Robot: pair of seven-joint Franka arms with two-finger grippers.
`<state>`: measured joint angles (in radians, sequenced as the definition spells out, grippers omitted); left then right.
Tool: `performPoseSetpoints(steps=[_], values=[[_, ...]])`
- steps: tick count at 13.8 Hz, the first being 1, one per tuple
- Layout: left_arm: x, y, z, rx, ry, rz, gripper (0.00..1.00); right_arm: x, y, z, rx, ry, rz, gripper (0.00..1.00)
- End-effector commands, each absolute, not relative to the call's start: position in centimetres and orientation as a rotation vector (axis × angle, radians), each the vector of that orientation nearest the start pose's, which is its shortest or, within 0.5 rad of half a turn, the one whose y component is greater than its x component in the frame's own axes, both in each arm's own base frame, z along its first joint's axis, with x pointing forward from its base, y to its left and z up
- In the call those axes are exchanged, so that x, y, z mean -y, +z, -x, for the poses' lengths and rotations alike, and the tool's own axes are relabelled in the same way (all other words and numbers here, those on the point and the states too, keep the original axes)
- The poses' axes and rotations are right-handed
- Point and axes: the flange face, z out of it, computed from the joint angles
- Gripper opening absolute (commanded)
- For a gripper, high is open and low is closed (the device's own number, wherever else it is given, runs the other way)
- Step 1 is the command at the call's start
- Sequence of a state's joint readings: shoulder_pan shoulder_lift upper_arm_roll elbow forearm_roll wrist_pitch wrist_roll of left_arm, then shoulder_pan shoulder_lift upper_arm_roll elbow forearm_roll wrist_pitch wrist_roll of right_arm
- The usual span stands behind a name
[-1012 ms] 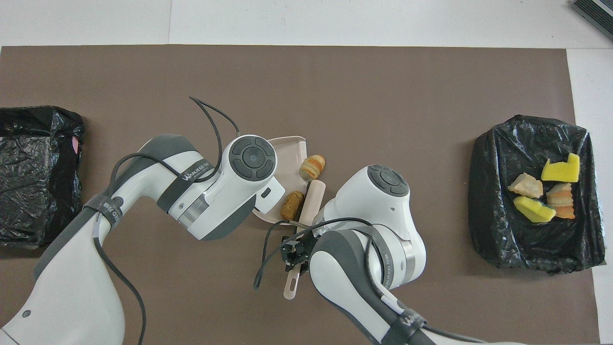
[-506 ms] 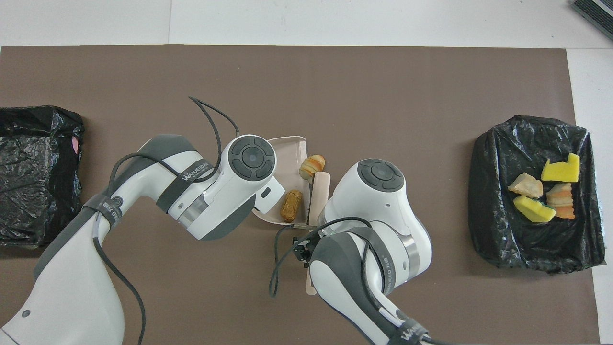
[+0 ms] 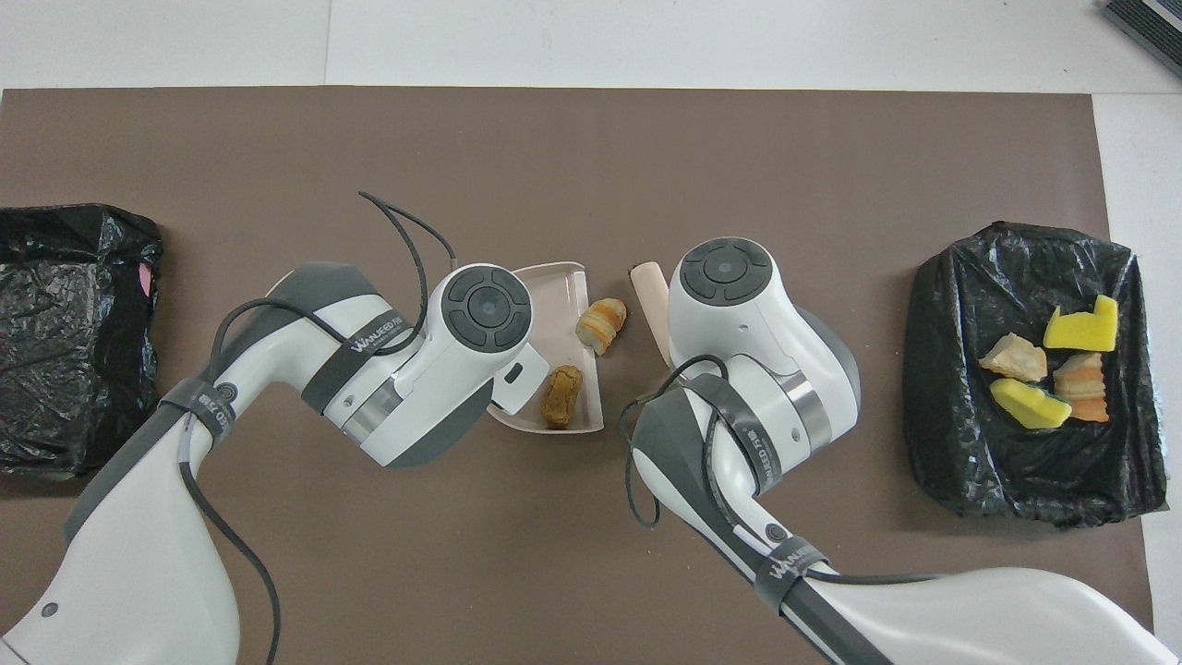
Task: Sweep and dump trash in bin
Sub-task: 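Push the remaining pieces into the dustpan with the brush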
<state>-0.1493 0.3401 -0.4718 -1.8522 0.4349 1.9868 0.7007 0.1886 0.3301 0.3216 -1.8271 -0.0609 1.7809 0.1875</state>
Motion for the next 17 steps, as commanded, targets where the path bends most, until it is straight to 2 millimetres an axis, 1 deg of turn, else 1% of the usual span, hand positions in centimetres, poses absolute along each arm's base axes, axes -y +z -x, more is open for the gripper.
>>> performPoseSetpoints(steps=[1,3,5,6,8,10,12,13,14,15,17], values=[[31.2,34.7,-51.2,-1.967,0.258,2.122,0.00,-30.4,33.5,-50.6,0.602,0.651,3.062,0.00],[31.2,34.7,-51.2,-1.966,0.258,2.123,0.00,-31.0,33.4,-49.8,0.503,0.719,3.004,0.00],[31.2,34.6,-51.1,-1.966,0.258,2.125,0.00,-32.3,33.7,-48.9,0.370,0.777,2.866,0.00],[31.2,34.7,-51.2,-1.965,0.249,2.127,0.00,-32.7,33.9,-48.7,0.324,0.793,2.817,0.00],[31.2,34.4,-51.0,-1.972,0.259,2.121,0.00,-33.4,34.2,-48.5,0.284,0.818,2.732,0.00],[31.1,34.4,-51.1,-1.986,0.259,2.110,0.00,-33.5,34.6,-48.5,0.249,0.823,2.713,0.00],[30.9,34.4,-51.1,-1.993,0.264,2.104,0.00,-32.3,36.1,-49.1,0.226,0.781,2.742,0.00],[30.4,34.4,-51.5,-2.006,0.269,2.095,0.00,-31.2,37.1,-49.3,0.173,0.768,2.769,0.00],[30.3,34.4,-51.5,-2.034,0.275,2.070,0.00,-29.9,38.5,-49.6,0.119,0.750,2.825,0.00],[30.1,34.5,-51.6,-2.053,0.284,2.053,0.00,-29.2,40.2,-49.4,0.083,0.729,2.874,0.00],[29.5,35.8,-51.7,-2.049,0.272,2.037,0.00,-28.2,43.9,-47.7,-0.017,0.726,2.920,0.00]])
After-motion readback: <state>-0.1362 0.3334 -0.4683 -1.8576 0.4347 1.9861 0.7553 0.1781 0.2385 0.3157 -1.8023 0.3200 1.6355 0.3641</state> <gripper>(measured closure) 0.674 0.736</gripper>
